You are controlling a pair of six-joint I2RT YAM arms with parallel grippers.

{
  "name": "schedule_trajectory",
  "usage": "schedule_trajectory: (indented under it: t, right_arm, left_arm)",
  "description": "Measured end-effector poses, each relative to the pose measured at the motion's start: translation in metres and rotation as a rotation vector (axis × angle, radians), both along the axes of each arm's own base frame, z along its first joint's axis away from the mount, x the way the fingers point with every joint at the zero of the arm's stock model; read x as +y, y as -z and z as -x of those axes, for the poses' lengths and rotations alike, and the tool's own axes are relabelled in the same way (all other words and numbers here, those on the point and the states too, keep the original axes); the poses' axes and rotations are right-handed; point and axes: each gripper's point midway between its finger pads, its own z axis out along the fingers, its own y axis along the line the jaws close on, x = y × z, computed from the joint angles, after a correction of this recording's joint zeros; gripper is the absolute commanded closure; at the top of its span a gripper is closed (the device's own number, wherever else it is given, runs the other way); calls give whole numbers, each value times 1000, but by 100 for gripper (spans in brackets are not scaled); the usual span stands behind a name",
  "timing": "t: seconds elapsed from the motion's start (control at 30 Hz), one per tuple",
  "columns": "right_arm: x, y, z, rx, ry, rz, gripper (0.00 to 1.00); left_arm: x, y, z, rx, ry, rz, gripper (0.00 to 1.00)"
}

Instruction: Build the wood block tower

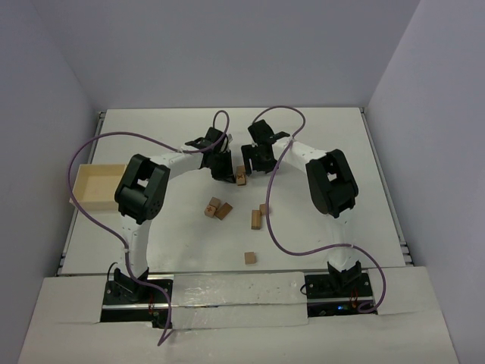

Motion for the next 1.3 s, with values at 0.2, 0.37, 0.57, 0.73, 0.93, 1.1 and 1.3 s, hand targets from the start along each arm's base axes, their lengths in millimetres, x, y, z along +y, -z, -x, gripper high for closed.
schedule_trajectory:
  t: [0.2,0.37,0.57,0.73,0.93,1.1,1.3]
  right_arm:
    - [1,0,0,1,-2,-1,23]
    - [1,0,0,0,-3,-1,23]
    - [2,0,0,0,-4,-3,23]
    - [4,0,1,1,-9,-5,23]
    - [7,0,2,2,-19,-7,23]
    - [8,-1,2,1,-22,-11,23]
    - [8,-1,2,1,-23,-11,23]
  left_arm:
    - [0,0,0,1,0,-1,86]
    - [0,0,0,2,1,-1,86]
    - [-1,0,-1,6,2,-3,86]
    - [-1,0,-1,6,2,-2,86]
    - [-2,0,-1,7,2,-2,86]
    - [-2,0,-1,9,2,-4,86]
    - [-2,0,-1,11,3,-5,86]
